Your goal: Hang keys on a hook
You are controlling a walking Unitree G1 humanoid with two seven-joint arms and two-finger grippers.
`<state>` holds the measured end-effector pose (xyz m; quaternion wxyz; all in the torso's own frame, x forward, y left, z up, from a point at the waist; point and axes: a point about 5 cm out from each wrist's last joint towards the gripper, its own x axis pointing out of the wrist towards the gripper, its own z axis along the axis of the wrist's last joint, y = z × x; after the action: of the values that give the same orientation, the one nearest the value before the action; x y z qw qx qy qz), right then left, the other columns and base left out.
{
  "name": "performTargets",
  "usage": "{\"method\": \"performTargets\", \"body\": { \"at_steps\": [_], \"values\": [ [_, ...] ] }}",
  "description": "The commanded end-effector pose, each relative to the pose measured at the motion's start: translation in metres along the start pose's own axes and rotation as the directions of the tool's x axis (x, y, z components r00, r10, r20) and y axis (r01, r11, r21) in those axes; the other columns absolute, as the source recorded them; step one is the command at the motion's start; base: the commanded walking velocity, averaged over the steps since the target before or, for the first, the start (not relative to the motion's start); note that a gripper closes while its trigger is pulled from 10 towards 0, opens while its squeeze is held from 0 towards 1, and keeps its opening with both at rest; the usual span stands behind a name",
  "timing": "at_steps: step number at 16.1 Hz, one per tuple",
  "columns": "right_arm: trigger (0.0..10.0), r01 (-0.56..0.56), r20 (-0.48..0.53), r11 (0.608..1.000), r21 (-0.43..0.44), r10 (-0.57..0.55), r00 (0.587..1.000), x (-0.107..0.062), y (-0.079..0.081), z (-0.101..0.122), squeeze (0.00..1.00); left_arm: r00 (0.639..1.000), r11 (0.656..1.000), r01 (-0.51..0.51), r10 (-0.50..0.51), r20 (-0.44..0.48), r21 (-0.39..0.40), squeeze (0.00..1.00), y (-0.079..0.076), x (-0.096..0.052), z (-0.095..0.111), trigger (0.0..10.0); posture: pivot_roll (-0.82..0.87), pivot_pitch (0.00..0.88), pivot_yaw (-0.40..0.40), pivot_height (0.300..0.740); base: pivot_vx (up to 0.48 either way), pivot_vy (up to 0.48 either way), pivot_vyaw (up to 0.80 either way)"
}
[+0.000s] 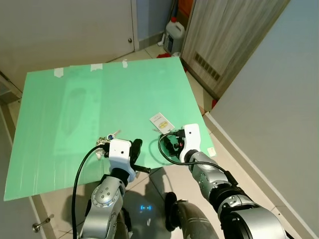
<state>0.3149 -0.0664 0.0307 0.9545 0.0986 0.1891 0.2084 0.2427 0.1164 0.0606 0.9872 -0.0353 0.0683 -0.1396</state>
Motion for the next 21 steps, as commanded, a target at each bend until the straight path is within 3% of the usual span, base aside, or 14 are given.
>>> {"method": "performTargets", "body": {
  "at_steps": [1, 5, 11, 17, 21],
  "values": [
    [0.0, 0.016, -0.023, 1.000, 0.003, -0.016, 1.000, -0.002, -0.002, -0.006, 0.00, 1.000, 1.000, 0.006, -0.006, -0.011, -0.007, 0.00, -0.004, -0.004, -0.001, 10.0, 0.15, 0.298, -0.076, 0.740, 0.000, 0.000, 0.00],
    [0.0, 0.017, -0.003, 0.999, 0.042, -0.017, 1.000, -0.001, 0.002, -0.006, 0.00, 1.000, 1.000, 0.004, -0.004, -0.011, -0.009, 0.00, -0.006, -0.008, 0.001, 10.0, 0.16, 0.317, -0.078, 0.740, 0.000, 0.000, 0.00],
    [0.0, 0.021, 0.073, 0.998, 0.065, -0.026, 0.997, 0.003, -0.001, 0.013, 0.00, 1.000, 1.000, 0.003, -0.003, -0.009, -0.014, 0.00, -0.006, -0.012, 0.004, 10.0, 0.16, 0.318, -0.077, 0.740, 0.000, 0.000, 0.00],
    [0.0, 0.011, 0.014, 1.000, -0.026, -0.011, 1.000, 0.001, 0.002, 0.001, 0.00, 1.000, 1.000, 0.006, -0.006, -0.004, -0.016, 0.00, -0.008, -0.010, 0.006, 10.0, 0.16, 0.317, -0.083, 0.740, 0.000, 0.000, 0.00],
    [0.0, 0.009, 0.004, 0.999, -0.035, -0.009, 1.000, 0.002, 0.006, -0.002, 0.00, 1.000, 1.000, 0.005, -0.005, -0.004, -0.019, 0.00, -0.009, -0.011, 0.007, 10.0, 0.16, 0.321, -0.083, 0.740, 0.000, 0.000, 0.00]
  ]
}}
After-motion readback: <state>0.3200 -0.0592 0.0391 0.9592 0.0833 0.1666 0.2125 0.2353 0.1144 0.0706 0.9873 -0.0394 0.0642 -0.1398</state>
